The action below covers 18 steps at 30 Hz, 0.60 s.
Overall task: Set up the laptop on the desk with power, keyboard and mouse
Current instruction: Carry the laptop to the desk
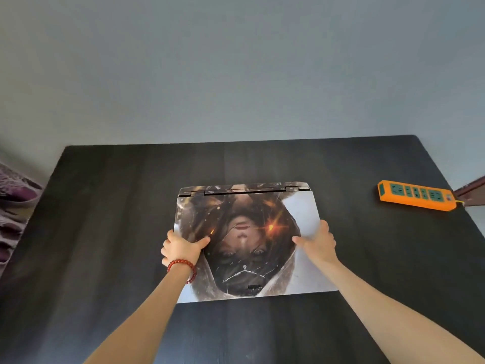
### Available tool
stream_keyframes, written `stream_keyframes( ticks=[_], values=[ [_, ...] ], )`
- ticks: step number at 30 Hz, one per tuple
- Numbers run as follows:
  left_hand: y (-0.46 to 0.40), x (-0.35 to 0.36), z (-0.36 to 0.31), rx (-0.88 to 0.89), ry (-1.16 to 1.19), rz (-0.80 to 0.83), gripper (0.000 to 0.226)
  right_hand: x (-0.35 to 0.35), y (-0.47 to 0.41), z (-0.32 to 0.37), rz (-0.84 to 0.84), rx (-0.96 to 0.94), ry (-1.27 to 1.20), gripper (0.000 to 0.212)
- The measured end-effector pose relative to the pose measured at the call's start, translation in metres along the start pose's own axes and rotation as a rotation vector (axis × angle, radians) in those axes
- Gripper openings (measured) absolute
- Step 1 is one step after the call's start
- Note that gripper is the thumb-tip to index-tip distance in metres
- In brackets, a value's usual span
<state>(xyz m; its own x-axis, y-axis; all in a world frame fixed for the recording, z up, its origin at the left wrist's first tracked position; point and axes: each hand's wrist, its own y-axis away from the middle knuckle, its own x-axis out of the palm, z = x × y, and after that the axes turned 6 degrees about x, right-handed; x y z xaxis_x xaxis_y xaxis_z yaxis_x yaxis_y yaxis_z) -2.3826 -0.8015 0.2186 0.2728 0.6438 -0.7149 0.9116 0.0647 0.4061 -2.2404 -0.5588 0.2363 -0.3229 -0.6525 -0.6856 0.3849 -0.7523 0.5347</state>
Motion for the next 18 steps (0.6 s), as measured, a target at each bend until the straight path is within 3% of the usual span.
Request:
stream_keyframes(
  ticks=[18],
  values=[
    [-0.01, 0.018, -0.003, 0.044, -0.107, -0.02, 0.095, 0.012, -0.022, 0.006, -0.054, -0.007, 0.219, 0.086]
  ],
)
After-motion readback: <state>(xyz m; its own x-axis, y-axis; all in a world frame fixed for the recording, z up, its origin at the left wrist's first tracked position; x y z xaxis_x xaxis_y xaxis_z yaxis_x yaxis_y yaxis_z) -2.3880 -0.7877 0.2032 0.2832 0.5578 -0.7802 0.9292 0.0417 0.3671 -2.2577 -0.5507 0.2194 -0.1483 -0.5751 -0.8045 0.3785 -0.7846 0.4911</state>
